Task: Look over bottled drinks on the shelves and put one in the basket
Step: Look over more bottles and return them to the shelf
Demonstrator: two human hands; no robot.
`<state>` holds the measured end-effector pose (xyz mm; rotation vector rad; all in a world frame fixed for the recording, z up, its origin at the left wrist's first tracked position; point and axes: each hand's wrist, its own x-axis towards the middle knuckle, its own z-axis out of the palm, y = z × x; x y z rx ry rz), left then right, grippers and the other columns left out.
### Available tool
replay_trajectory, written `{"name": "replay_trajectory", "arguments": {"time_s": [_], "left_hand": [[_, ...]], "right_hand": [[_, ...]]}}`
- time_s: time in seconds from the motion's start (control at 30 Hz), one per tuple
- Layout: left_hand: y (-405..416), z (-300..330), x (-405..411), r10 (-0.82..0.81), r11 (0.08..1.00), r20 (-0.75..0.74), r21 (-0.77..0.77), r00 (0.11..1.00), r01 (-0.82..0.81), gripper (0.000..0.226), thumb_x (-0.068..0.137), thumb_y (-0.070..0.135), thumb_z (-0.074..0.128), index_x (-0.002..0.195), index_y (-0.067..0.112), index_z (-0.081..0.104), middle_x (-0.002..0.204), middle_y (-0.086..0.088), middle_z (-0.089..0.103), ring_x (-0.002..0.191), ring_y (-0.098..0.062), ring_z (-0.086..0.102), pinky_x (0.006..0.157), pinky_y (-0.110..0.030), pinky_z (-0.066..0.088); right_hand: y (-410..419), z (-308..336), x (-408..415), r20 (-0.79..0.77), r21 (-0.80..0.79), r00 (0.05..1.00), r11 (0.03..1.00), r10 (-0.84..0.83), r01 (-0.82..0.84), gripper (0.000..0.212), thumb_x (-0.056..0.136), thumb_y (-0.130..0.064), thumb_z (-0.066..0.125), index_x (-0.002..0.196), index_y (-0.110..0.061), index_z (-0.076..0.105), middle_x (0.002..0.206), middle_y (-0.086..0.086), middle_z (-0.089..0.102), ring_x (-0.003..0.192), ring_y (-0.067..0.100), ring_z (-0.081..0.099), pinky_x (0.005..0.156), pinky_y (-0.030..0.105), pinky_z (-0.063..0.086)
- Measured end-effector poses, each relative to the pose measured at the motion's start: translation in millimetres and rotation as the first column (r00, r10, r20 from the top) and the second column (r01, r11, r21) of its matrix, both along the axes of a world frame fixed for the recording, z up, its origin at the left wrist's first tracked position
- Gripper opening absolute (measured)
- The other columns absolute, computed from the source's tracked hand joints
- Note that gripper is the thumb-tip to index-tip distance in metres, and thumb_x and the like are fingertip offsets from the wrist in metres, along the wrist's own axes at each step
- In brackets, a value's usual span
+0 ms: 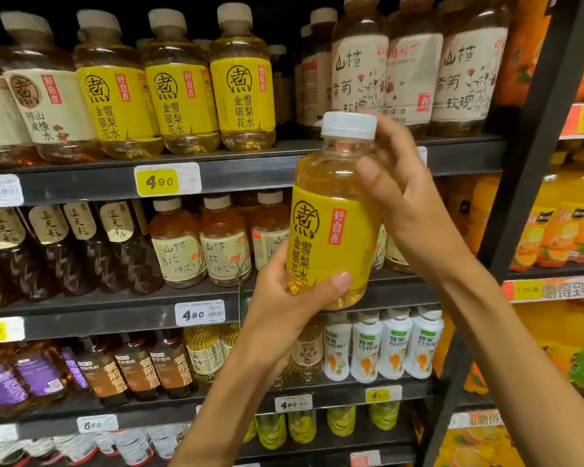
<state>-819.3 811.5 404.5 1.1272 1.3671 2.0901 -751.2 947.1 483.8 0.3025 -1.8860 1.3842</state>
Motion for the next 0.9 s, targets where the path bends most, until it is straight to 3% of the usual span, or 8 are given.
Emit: {"name": "replay_trajectory", "arguments": {"time_s": [0.07,0.17,0.27,0.37,0.5,0.63,0.73,0.9], "left_hand": [[3,-2,-5,0.042,0.999,-0.053,0.022,0.998,-0.041,0.064,0.065,0.025,0.081,0.124,0.026,0.055,0.114,-0.001,0.071,0.105,-0.018,0.068,0.082,-0.023,0.054],[7,-2,-13,0.082,0.997,-0.157,0.016,0.984,-0.08,0.072,0.066,0.02,0.082,0.13,0.033,0.05,0.122,0.0,0.067,0.111,-0.016,0.065,0.086,-0.025,0.053],[12,-1,-18,0.154,0.988,-0.242,0.007,0.958,-0.157,0.077,0.062,0.022,0.083,0.13,0.035,0.048,0.133,-0.002,0.057,0.119,-0.012,0.059,0.089,-0.02,0.05],[14,-4,-20,0.212,0.975,-0.301,0.005,0.93,-0.221,0.086,0.067,0.021,0.082,0.141,0.029,0.039,0.139,0.007,0.052,0.126,-0.006,0.052,0.094,-0.015,0.045],[20,-7,-13,0.35,0.906,-0.487,-0.039,0.8,-0.421,0.1,0.065,0.036,0.084,0.144,0.034,0.022,0.14,0.013,0.044,0.125,0.008,0.043,0.093,-0.002,0.037],[22,6,-13,0.428,0.887,-0.441,0.038,0.789,-0.46,0.093,0.059,0.036,0.086,0.134,0.039,0.031,0.13,0.011,0.052,0.119,-0.001,0.053,0.092,-0.016,0.048],[13,21,-21,0.318,0.935,-0.487,0.018,0.813,-0.354,0.086,0.062,0.035,0.087,0.133,0.035,0.039,0.125,0.015,0.058,0.116,-0.004,0.056,0.089,-0.015,0.049],[8,17,-22,0.032,0.985,-0.389,-0.144,0.921,-0.096,0.062,0.058,0.028,0.085,0.105,0.057,0.057,0.11,0.022,0.068,0.101,0.0,0.066,0.076,-0.011,0.052]], "right_hand": [[-1,-5,3,0.035,0.053,0.999,0.998,0.042,-0.044,0.084,0.069,-0.057,0.068,0.134,-0.012,0.04,0.122,-0.003,0.061,0.112,0.006,0.06,0.089,0.018,0.047],[2,-10,5,0.006,0.042,0.996,0.996,0.084,-0.084,0.063,0.071,-0.027,0.079,0.125,-0.02,0.047,0.11,-0.014,0.068,0.105,0.003,0.064,0.084,0.016,0.049],[4,-13,4,-0.051,0.101,0.997,0.993,0.064,-0.059,0.064,0.069,-0.014,0.079,0.125,-0.018,0.048,0.113,-0.009,0.063,0.108,0.004,0.061,0.087,0.019,0.048],[0,-17,3,-0.118,0.143,0.993,0.99,0.02,-0.003,0.067,0.067,-0.021,0.08,0.124,-0.02,0.046,0.118,-0.007,0.056,0.111,0.004,0.057,0.09,0.019,0.047],[-8,-23,0,-0.197,0.153,0.98,0.987,-0.026,0.057,0.074,0.062,-0.021,0.085,0.124,-0.02,0.045,0.118,-0.008,0.053,0.113,0.006,0.055,0.092,0.02,0.045],[-8,-19,-3,-0.197,0.046,0.979,0.998,0.053,-0.045,0.076,0.059,-0.034,0.084,0.124,-0.024,0.045,0.118,-0.009,0.056,0.112,0.007,0.057,0.092,0.022,0.047],[4,-6,-4,-0.154,-0.01,0.966,0.978,0.205,-0.209,0.075,0.069,-0.046,0.079,0.128,-0.016,0.043,0.12,-0.005,0.057,0.114,0.011,0.056,0.094,0.028,0.047],[15,3,-11,0.013,-0.072,0.951,0.949,0.308,-0.306,0.094,0.061,-0.059,0.08,0.133,-0.01,0.044,0.125,0.005,0.064,0.117,0.024,0.059,0.096,0.039,0.05]]}}
